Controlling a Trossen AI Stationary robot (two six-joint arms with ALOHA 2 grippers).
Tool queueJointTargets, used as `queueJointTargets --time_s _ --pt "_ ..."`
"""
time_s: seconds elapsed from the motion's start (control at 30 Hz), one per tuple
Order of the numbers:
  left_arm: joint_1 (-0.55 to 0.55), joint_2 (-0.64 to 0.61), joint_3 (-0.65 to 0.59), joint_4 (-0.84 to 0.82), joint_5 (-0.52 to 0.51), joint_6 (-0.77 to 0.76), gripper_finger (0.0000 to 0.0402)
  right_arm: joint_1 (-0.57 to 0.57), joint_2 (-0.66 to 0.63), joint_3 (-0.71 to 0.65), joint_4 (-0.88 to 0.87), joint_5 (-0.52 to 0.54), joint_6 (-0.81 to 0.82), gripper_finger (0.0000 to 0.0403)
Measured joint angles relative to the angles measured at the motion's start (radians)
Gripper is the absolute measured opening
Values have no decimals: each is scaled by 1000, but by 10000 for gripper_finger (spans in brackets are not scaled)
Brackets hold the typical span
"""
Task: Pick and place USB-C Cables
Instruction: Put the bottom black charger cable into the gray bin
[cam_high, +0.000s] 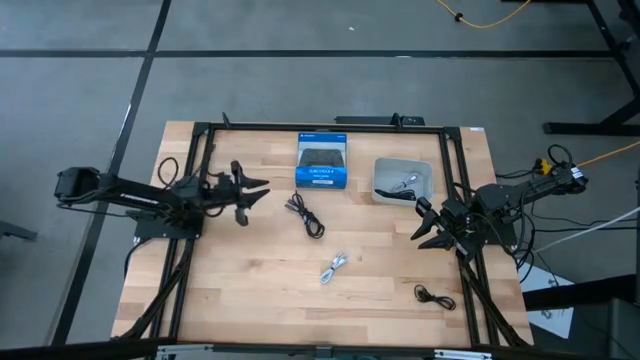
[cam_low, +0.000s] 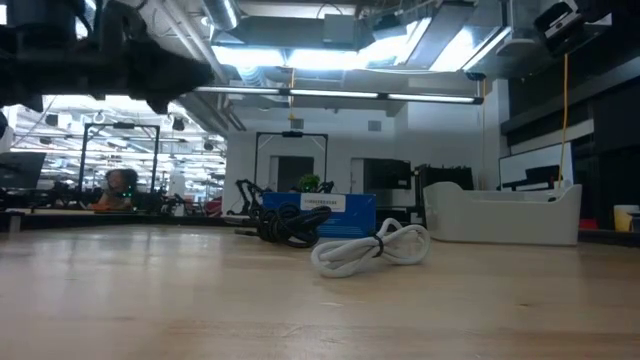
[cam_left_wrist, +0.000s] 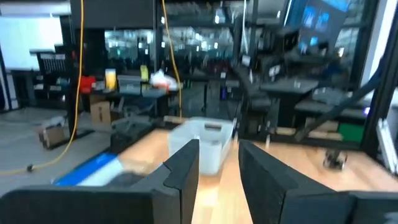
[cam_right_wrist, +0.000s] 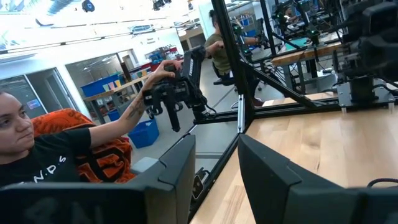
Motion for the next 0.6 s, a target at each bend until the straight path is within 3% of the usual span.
queueJointTargets --time_s 0.2,0.4,0.6 --pt "-1 -120 0 -31 0 0 106 0 0 0 -1 -1 2 126" --pt "-1 -216 0 -278 0 0 106 0 0 0 0 -77 11 126" --pt "-9 -341 0 -428 0 0 106 0 0 0 0 -80 31 126"
